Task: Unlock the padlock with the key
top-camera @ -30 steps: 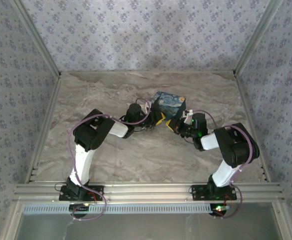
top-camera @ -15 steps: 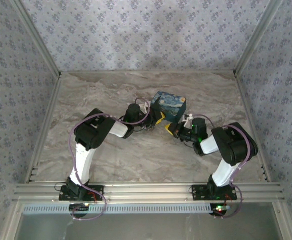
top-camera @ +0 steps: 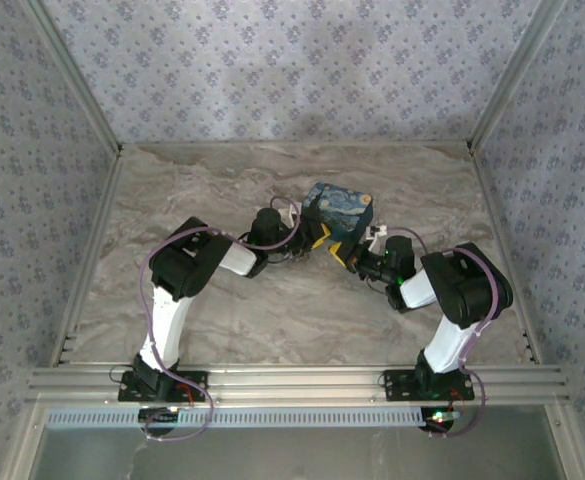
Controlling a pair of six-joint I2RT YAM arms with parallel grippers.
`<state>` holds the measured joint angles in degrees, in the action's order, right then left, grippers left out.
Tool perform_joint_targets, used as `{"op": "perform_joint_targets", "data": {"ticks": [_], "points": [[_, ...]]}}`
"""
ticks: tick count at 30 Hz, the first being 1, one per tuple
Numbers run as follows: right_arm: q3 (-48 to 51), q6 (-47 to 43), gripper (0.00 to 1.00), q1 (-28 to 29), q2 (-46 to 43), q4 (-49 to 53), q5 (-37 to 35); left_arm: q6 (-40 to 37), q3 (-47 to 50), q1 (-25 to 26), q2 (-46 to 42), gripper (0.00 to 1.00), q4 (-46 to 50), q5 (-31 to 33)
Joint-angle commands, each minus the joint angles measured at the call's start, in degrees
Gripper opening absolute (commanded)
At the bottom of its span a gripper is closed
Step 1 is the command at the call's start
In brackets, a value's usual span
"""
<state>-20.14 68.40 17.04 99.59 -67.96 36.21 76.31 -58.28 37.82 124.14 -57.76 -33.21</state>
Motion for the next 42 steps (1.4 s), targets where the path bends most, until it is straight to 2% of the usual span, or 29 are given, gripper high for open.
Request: {"op": "perform_joint_targets", "data": {"ticks": [1, 18, 33, 42], "points": [[0.5, 1.0, 0.0, 0.0, 1.0, -3.2, -1.2, 2.7, 0.8, -0.1, 2.0, 0.18, 1.2, -1.4], [-2.7, 2.7, 0.0, -0.6, 4.7, -5.1, -1.0, 3.5, 0.7, 0.0, 2.6, 0.18, -0.1, -1.8], [0.4, 5.0, 0.0, -0.4, 4.7, -10.5, -1.7, 4.2, 0.8, -0.2, 3.0, 0.18, -0.9, -1.2], [-1.4, 5.0, 0.0, -0.6, 5.0, -8.7, -1.8, 4.4, 1.1, -0.1, 3.0, 0.19, -1.4, -1.4]]}}
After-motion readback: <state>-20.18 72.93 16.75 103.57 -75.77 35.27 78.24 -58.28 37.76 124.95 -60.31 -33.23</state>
